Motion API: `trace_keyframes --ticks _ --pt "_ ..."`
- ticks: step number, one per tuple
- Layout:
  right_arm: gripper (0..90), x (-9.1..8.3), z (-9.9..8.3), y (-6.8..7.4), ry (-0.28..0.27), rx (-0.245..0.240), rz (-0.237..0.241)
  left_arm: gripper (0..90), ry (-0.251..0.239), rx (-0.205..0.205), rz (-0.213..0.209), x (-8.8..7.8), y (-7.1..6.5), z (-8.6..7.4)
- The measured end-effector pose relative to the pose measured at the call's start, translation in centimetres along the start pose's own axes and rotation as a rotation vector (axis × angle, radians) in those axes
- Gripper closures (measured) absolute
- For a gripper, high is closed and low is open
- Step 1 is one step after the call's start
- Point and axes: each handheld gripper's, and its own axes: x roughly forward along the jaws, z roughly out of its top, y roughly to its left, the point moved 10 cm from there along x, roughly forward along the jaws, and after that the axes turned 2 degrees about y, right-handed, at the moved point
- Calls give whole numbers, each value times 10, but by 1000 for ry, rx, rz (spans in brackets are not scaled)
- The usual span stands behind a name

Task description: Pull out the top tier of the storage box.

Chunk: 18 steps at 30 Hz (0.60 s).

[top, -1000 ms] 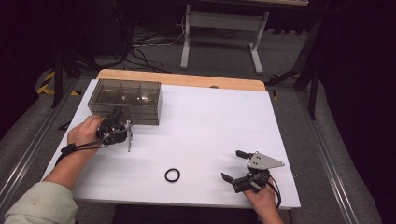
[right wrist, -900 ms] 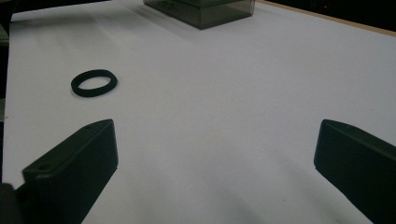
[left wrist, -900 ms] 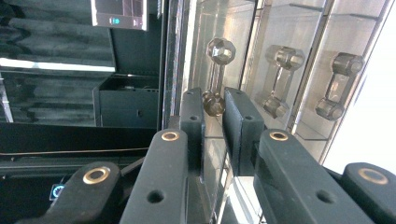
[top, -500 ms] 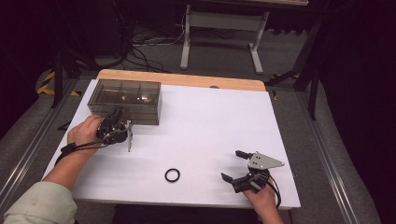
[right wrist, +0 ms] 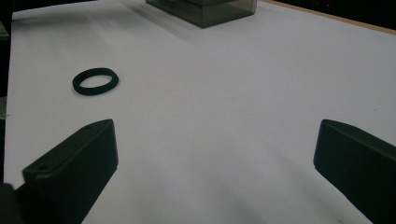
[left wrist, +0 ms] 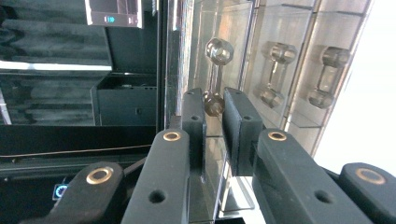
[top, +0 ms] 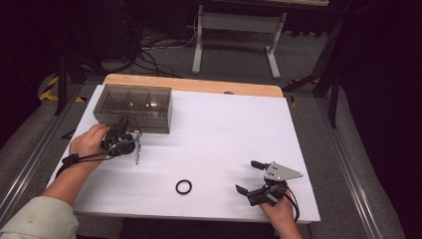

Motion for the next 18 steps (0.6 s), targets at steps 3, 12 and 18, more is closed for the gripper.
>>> trace_keyframes --ticks 3,12,18 --pt "2 0 0 0 1 0 0 800 -5 -7 2 -3 0 0" --pt "3 0 0 0 2 0 1 799 -13 -16 -8 -14 -2 -3" --pt "4 0 0 0 2 -2 1 799 -19 -19 -9 -19 -3 -5"
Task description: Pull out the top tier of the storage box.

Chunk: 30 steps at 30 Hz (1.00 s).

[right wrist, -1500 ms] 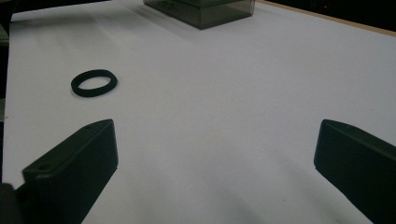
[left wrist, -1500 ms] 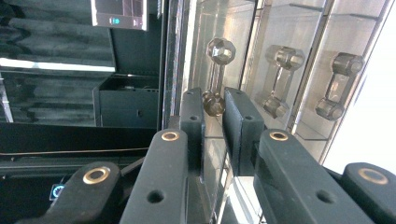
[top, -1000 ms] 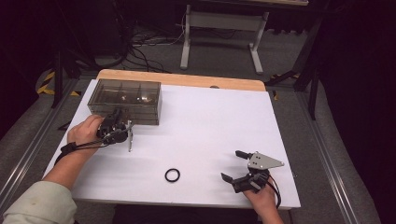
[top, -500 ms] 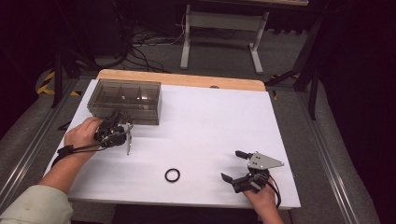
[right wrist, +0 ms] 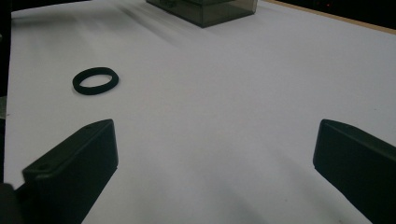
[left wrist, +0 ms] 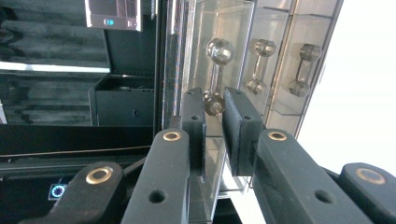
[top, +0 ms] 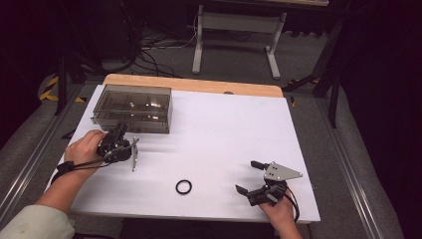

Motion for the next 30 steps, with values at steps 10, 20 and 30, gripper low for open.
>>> trace_keyframes --ticks 10,20,30 --pt "4 0 0 0 1 -1 1 753 -27 -9 -38 -9 -6 0" --pt "4 0 0 0 0 2 0 713 -57 -21 -53 -15 -3 2" --pt "4 0 0 0 -2 4 0 616 -137 -72 -95 -26 2 7"
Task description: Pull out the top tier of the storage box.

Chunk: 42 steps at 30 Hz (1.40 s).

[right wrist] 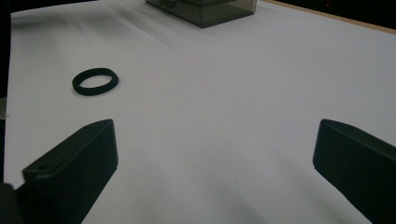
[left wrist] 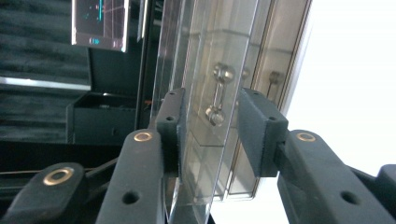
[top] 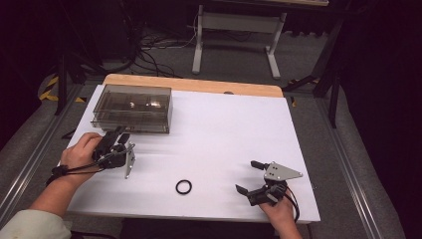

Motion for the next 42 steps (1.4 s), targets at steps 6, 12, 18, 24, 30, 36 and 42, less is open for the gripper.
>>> trace_keyframes --ticks 6,12,18,24,30,36,42 --pt "4 0 0 0 0 0 0 592 -81 -48 -30 -12 3 6" --pt "4 0 0 0 0 -1 0 573 -184 -122 -110 -26 2 14" --pt "4 0 0 0 1 -2 2 553 -247 -257 -193 -40 8 14" --pt "4 0 0 0 0 -5 0 529 -326 -417 -288 -47 15 12" --pt "4 0 0 0 0 -5 0 509 -379 -553 -347 -52 22 9" --pt "4 0 0 0 0 -5 0 476 -460 -701 -432 -58 32 7" --pt "4 0 0 0 -2 -3 1 414 -513 -828 -541 -59 38 4"
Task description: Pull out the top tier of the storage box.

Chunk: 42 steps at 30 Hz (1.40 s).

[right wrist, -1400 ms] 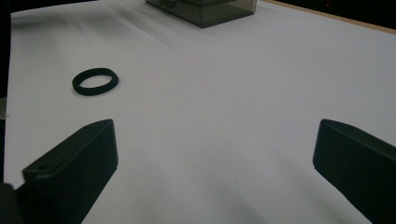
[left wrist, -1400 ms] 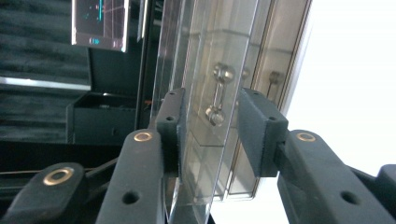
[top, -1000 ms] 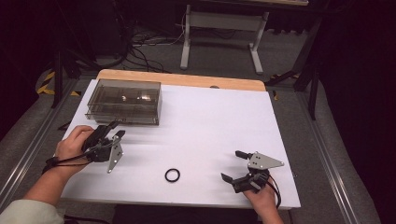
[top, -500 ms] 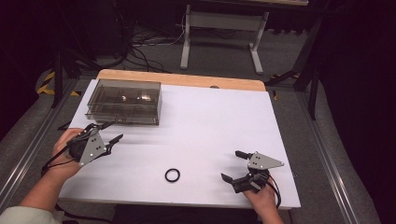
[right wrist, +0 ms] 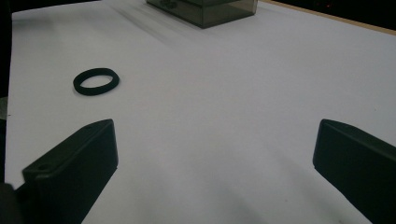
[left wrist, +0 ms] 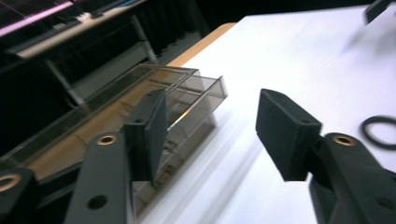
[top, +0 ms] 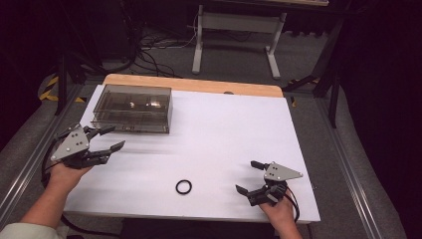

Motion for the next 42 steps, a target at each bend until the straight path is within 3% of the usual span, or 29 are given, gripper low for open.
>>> trace_keyframes --ticks 1,4,7,8,12,13,16,25,27,30,31,33,38,42 --pt "4 0 0 0 0 0 0 390 0 0 0 0 0 0" --pt "4 0 0 0 -1 2 2 314 -4 -83 7 0 9 0" --pt "4 0 0 0 0 1 2 307 8 -140 17 0 15 -2" --pt "4 0 0 0 0 1 2 305 8 -140 17 0 15 -2" --pt "4 0 0 0 -3 2 3 293 -9 -221 -14 -1 22 -1" --pt "4 0 0 0 -3 2 3 276 -9 -221 -14 -1 22 -1" --pt "4 0 0 0 2 2 3 177 -7 -274 -39 1 24 0" --pt "4 0 0 -1 2 10 7 76 0 -275 -103 -1 26 11" --pt "4 0 0 -1 2 13 7 73 2 -256 -134 0 27 16" --pt "4 0 0 -1 1 13 6 75 46 -200 -148 3 28 17" --pt "4 0 0 -1 1 13 6 80 46 -200 -148 3 28 17" --pt "4 0 0 -1 0 13 7 103 77 -173 -179 7 29 20" --pt "3 0 0 -1 0 15 9 166 121 -154 -219 15 31 23" --pt "4 0 0 -1 0 12 11 205 168 -121 -222 24 36 24"
